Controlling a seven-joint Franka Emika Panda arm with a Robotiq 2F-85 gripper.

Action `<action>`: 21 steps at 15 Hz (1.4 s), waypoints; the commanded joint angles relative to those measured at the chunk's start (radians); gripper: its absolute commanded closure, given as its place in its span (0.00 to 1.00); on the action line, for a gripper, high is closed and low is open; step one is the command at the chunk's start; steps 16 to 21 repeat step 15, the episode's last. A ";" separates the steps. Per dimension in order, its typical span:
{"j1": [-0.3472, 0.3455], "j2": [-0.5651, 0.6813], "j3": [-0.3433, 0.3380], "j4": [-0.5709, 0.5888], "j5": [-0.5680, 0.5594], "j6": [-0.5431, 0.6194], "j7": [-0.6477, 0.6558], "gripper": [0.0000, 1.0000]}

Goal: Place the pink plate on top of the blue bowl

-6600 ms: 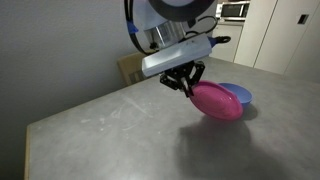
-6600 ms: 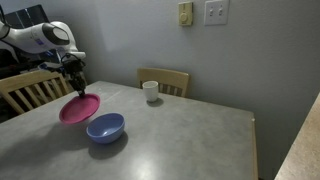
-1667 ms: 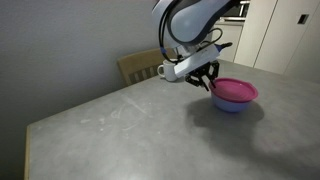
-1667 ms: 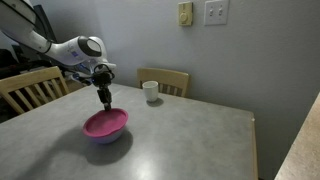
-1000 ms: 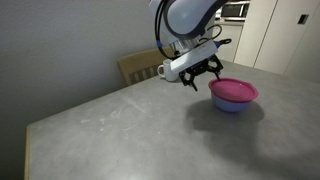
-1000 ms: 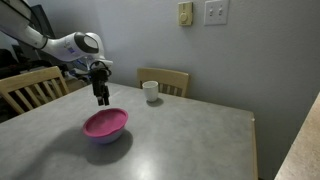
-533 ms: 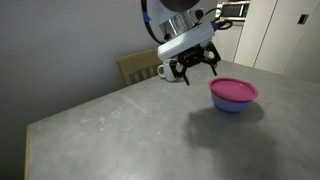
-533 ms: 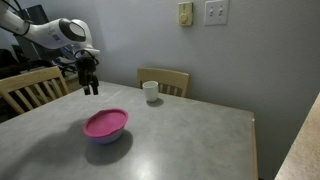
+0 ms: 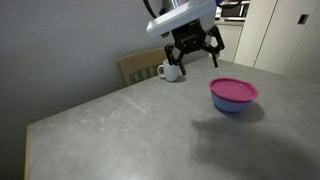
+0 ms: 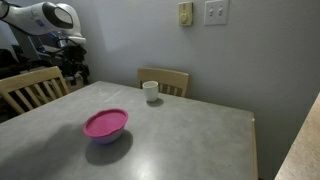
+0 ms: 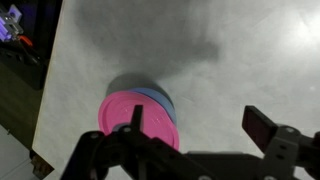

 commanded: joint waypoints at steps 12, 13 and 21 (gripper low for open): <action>0.002 -0.162 0.083 -0.094 0.002 -0.001 0.037 0.00; 0.001 -0.165 0.083 -0.098 0.001 0.000 0.037 0.00; 0.001 -0.165 0.083 -0.101 0.001 0.003 0.037 0.00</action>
